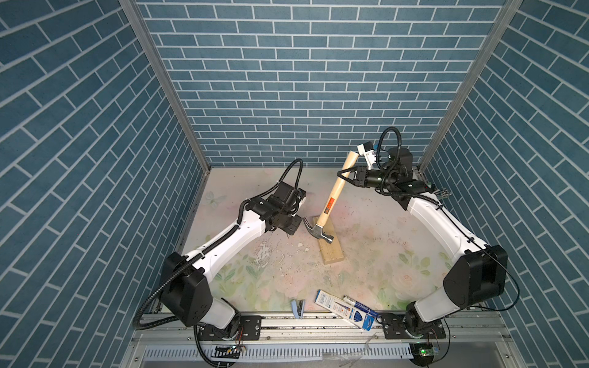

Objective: Use a claw hammer to pull out a nail
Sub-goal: Pick up the nail with the hammer, then place the nail at the center of the board.

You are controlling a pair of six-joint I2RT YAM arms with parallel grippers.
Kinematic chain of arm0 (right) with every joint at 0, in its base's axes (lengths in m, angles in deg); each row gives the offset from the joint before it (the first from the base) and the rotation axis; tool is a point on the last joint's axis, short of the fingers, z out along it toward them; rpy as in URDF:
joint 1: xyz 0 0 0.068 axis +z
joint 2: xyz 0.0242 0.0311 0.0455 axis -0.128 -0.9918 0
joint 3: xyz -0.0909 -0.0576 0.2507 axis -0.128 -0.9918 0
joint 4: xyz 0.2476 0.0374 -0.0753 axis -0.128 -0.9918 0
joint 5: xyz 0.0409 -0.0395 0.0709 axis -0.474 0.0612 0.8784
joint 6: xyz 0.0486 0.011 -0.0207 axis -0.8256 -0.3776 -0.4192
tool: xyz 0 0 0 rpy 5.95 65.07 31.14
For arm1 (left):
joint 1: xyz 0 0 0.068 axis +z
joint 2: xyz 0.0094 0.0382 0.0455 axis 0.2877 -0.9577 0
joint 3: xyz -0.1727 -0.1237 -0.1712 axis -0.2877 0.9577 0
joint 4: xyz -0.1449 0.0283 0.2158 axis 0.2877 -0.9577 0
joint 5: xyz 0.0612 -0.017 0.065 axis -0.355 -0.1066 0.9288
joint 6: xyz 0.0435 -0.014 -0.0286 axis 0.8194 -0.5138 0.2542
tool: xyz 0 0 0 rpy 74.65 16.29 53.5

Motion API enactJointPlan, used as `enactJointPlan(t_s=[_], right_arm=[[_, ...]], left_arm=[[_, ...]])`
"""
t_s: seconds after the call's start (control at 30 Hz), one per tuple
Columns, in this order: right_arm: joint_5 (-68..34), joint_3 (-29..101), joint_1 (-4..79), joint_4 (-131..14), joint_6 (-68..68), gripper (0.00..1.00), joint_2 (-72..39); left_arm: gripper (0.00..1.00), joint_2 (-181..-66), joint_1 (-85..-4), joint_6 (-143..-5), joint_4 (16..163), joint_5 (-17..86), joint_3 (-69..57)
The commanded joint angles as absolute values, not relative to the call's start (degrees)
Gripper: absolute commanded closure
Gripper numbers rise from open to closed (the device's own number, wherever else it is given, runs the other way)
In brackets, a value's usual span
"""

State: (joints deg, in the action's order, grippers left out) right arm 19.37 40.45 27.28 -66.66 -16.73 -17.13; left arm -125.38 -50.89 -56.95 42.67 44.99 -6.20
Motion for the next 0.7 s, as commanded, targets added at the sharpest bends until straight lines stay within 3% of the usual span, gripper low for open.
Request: enactJointPlan(t_s=[0.0, 0.67], right_arm=[[19.7, 41.7, 27.6, -67.1, -20.6, 1.00, -13.7], [4.0, 43.7, 29.2, -82.0, -8.0, 1.00, -8.1]], left_arm=[[1.00, -124.8, -49.5, -59.9, 42.1, 44.7, -6.3], [1.00, -126.4, -46.7, -75.1, 50.6, 48.7, 4.6]])
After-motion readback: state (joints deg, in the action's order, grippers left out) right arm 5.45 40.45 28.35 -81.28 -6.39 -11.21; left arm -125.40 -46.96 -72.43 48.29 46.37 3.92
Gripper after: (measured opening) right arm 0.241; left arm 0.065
